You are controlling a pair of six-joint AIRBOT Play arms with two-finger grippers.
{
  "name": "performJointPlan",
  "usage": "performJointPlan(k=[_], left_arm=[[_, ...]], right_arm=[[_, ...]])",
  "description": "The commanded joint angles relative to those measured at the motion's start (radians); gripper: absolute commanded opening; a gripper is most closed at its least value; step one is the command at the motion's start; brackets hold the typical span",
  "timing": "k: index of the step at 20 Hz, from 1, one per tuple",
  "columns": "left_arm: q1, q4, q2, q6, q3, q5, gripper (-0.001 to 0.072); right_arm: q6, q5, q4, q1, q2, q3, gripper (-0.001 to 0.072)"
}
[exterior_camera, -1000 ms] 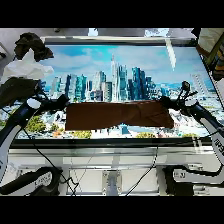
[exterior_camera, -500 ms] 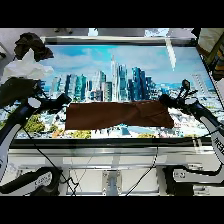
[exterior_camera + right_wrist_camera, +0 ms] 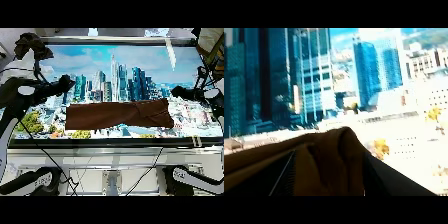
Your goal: Fold the shirts.
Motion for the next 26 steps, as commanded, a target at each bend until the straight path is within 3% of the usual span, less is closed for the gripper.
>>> performJointPlan(k=[1,3,8,13,15,20,26], left_arm=[[-0.148,-0.018,-0.01,0.041,0.018,0.106,0.0011],[-0.237,0.048,-0.055,-0.032,0.023,0.151,0.001],[-0.4,0.222,-0.286,-0.175,0.146,0.066,0.0009],[-0.505,0.668,-0.516,-0.459,0.45,-0.173,0.0009],[-0.519,0.786,-0.575,-0.526,0.554,-0.274,0.0009],[-0.527,0.826,-0.65,-0.513,0.635,-0.523,0.001],[-0.567,0.867,-0.652,-0.511,0.635,-0.583,0.0011]], right_arm=[[-0.009,0.2,-0.044,-0.115,-0.038,-0.008,0.0485],[-0.069,0.243,0.058,-0.164,-0.086,-0.01,0.0548],[-0.169,0.299,0.219,-0.239,-0.218,-0.01,0.0549],[-0.208,0.313,0.251,-0.239,-0.307,-0.01,0.0549],[-0.223,0.305,0.282,-0.239,-0.331,-0.009,0.0549],[-0.23,0.291,0.345,-0.239,-0.378,-0.008,0.0549],[-0.211,0.309,0.396,-0.236,-0.383,-0.009,0.0539]])
